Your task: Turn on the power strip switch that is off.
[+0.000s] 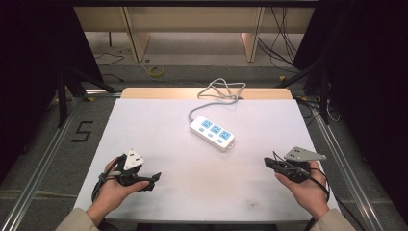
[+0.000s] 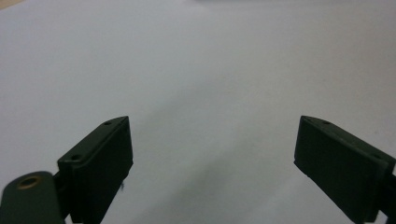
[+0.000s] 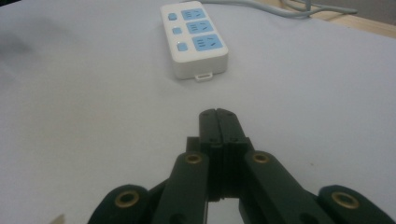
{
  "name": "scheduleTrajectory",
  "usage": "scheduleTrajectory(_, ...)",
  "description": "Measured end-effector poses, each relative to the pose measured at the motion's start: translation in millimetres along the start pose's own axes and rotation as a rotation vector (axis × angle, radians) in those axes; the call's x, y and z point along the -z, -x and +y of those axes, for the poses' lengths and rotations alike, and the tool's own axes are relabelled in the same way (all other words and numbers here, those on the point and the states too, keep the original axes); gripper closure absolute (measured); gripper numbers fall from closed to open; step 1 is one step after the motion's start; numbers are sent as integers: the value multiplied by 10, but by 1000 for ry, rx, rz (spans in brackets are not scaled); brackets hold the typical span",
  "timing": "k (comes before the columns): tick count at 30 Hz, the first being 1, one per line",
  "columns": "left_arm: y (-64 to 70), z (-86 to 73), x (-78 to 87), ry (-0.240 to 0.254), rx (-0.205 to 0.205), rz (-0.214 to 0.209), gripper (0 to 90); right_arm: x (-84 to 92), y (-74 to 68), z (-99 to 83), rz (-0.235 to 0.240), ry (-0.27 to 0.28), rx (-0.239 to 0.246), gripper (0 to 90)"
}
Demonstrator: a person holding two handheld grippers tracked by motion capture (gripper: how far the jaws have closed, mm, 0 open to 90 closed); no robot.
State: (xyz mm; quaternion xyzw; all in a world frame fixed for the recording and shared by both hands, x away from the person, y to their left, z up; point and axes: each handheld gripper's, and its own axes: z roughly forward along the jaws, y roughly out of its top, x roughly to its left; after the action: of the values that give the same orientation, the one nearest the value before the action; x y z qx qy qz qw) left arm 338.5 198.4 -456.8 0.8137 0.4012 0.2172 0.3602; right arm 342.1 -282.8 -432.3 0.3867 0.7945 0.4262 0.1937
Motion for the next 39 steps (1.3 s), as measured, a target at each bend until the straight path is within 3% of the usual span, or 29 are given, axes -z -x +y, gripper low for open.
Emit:
scheduleTrajectory(16,-4,-4,-7,-4,5,-3,115,-293,20,350,20,-33,9,900)
scheduleTrajectory(39,1,-1,-14,-4,6,-4,121,-731,-35,712,61,-89,43,900)
